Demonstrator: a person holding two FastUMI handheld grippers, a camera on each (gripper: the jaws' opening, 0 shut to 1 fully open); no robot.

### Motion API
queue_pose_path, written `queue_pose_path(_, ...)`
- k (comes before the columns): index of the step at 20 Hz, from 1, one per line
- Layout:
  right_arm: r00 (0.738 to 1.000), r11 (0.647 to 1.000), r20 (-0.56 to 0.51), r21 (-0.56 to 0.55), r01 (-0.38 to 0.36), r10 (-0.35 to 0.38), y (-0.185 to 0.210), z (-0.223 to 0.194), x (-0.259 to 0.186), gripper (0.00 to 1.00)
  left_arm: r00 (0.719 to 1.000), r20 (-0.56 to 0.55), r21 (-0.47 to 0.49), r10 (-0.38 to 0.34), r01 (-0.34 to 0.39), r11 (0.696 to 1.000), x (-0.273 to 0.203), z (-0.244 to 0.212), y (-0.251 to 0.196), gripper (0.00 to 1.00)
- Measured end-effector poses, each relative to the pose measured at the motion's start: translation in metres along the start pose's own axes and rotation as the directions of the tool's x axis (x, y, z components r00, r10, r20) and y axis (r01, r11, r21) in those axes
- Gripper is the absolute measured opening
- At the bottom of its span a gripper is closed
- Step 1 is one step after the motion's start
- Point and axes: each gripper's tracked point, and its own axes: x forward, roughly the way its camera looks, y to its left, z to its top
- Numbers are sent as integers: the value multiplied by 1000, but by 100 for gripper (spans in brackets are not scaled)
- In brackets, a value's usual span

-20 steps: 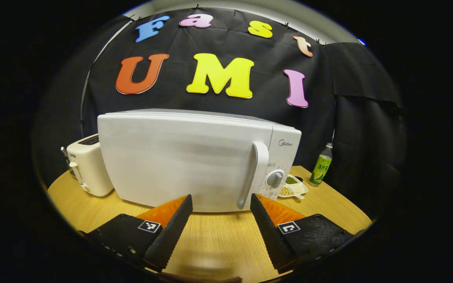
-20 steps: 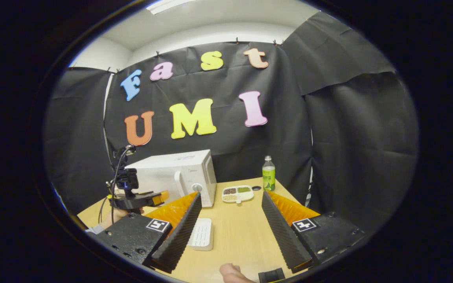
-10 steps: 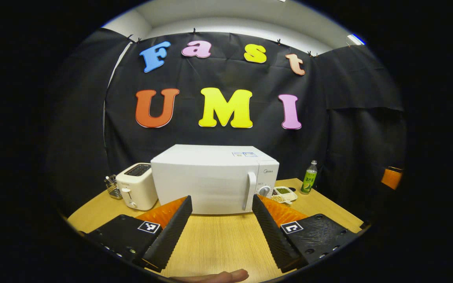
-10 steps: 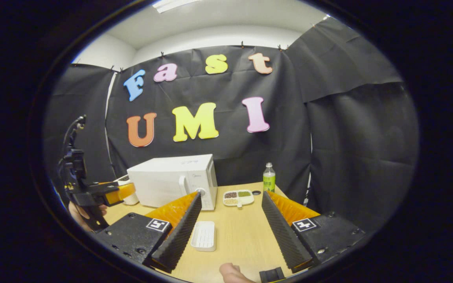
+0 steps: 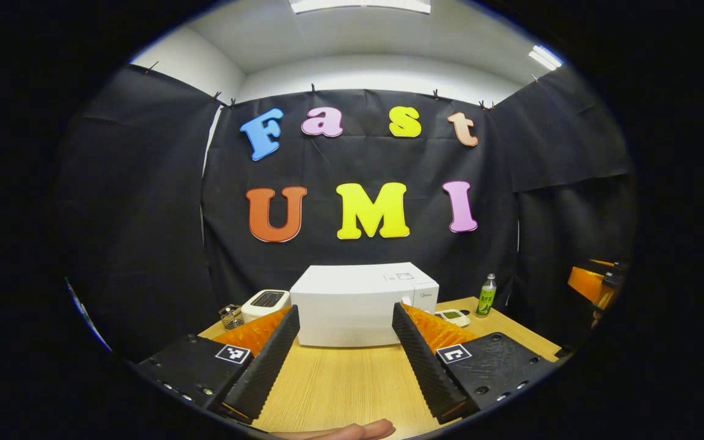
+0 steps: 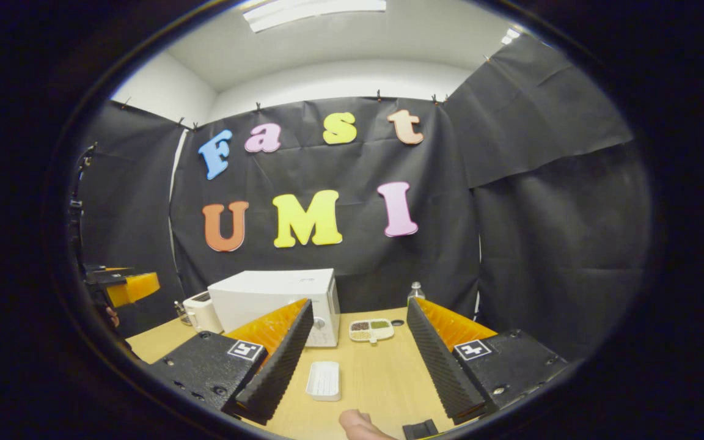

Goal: Open the microwave oven with the left hand, put the food in, and close the microwave oven.

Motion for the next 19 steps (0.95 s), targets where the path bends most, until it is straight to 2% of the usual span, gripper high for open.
queue_pose_path(1,1000,1000,11,-2,-2,2,1,3,-5,98,1000,0,-6,9,-9,1000,-7,-1,2,84)
queue_pose_path(2,1000,1000,21,-3,-3,3,2,6,-8,98,1000,10,-15,14,-14,1000,-14,1,3,95)
queue_pose_path(3,1000,1000,31,-2,-7,7,4,7,-12,98,1000,24,-25,13,-12,1000,-20,2,3,95)
queue_pose_path(4,999,1000,40,-1,-12,12,6,9,-16,91,999,36,-32,7,-6,999,-25,4,3,95)
queue_pose_path(6,998,1000,62,-3,-25,25,9,12,-25,91,998,62,-29,10,-8,1000,-32,5,6,95)
queue_pose_path(7,997,1000,69,-5,-27,27,8,12,-28,98,998,68,-28,15,-13,1000,-35,5,9,95)
queue_pose_path(8,997,1000,75,-7,-26,26,8,12,-32,98,997,71,-28,14,-12,1000,-38,5,9,95)
queue_pose_path(9,996,1000,80,-8,-23,24,7,13,-34,91,997,72,-27,7,-5,1000,-40,4,5,95)
queue_pose_path(10,996,1000,84,-13,-20,21,6,14,-37,90,997,76,-24,-3,5,1000,-40,5,2,95)
queue_pose_path(11,996,1000,86,-19,-16,18,5,14,-39,98,997,76,-20,-11,12,1000,-40,4,0,95)
queue_pose_path(12,996,1000,91,-20,-15,16,4,15,-40,91,997,80,-12,-17,18,1000,-41,3,-2,95)
queue_pose_path(13,996,1000,93,-19,-11,13,4,16,-41,98,996,89,-2,-26,26,1000,-41,5,-4,95)
queue_pose_path(16,996,1000,90,-14,-2,3,0,14,-41,98,993,108,-2,-37,37,999,-44,4,-9,94)
queue_pose_path(17,996,1000,87,-9,0,1,-1,12,-40,98,993,106,-3,-46,47,999,-43,2,-11,84)
queue_pose_path(19,997,1000,82,4,-1,0,-3,9,-40,98,994,105,2,-44,44,999,-44,0,-10,84)
